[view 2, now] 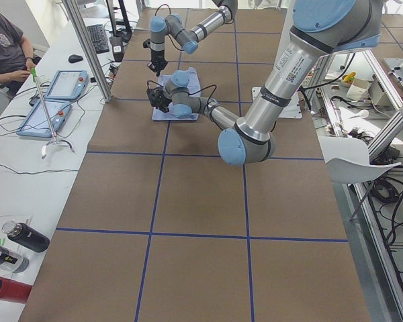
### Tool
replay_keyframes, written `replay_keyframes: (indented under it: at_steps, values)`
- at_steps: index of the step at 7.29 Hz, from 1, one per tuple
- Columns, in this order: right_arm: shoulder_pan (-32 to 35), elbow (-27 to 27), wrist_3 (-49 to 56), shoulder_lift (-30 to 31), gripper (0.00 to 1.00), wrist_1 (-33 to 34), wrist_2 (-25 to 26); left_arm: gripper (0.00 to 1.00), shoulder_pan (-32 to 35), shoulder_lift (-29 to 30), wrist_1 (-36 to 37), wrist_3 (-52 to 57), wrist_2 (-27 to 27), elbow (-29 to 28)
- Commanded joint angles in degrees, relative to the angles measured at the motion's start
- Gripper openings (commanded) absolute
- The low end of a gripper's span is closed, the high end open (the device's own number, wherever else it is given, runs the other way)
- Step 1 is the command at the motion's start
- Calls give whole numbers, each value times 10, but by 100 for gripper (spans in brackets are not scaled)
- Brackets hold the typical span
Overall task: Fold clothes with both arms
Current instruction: 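Lay the edge down on the far side and open both grippers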
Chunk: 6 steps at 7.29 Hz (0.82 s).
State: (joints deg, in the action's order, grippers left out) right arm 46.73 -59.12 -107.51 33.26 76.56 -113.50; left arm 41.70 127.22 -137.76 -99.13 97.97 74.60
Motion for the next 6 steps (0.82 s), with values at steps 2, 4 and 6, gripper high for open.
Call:
replay_keyframes:
  at_steps: [2, 4, 6]
  values:
    - [20, 65, 9, -36, 100, -12, -18, 66, 28, 4, -35, 58, 1, -35]
    - [33, 70, 34, -35, 100, -11, -41, 69, 33, 9, -36, 59, 5, -33]
    - [46, 67, 103, -21, 100, -8, -42, 68, 43, -2, -38, 130, 54, -18]
